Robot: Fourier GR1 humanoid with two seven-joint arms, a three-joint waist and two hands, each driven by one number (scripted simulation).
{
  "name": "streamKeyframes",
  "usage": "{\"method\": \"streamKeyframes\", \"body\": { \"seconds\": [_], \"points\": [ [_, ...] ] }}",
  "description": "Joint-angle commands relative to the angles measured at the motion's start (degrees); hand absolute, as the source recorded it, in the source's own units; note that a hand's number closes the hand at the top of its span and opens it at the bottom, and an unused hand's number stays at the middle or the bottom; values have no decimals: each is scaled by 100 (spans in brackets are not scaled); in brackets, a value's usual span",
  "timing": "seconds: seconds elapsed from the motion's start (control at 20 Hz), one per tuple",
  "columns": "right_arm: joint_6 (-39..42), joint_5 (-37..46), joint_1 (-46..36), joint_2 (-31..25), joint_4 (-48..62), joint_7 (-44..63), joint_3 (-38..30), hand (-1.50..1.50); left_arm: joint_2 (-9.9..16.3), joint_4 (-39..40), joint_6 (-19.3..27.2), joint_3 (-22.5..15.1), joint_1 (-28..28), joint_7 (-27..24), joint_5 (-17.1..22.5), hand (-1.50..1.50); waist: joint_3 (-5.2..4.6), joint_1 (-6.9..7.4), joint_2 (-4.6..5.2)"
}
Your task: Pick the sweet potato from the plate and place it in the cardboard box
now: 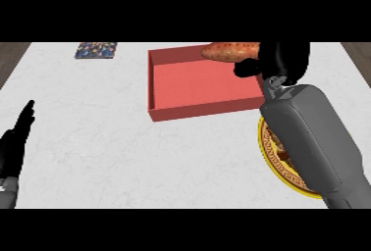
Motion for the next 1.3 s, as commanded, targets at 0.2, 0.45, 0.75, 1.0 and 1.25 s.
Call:
{"method": "streamKeyframes", "body": {
  "seconds": [0.2, 0.45, 0.75, 1.0, 1.25],
  "points": [
    [-499, -138, -895, 528, 1224, 178, -866, 150, -188, -19, -159, -32, -310, 122, -78, 0, 14, 227, 105],
    [-1029, -95, -1904, 678, 2852, -128, -1278, 150, 7, 258, -431, 159, -413, -58, -44, 0, 10, 308, 136],
    [-1815, -230, -2250, 653, 4494, -936, -1715, 150, -62, 92, -424, 126, -320, -65, -138, 0, 12, 394, 165],
    [-2325, -419, -2188, 346, 5296, -1080, -2213, 150, -322, -115, -182, -38, -389, 21, -297, 0, 18, 511, 231],
    [-2692, -784, -2360, 612, 5761, -1342, -2612, -150, -198, -71, -396, 1, -537, 78, -268, 0, 19, 582, 263]
  ]
}}
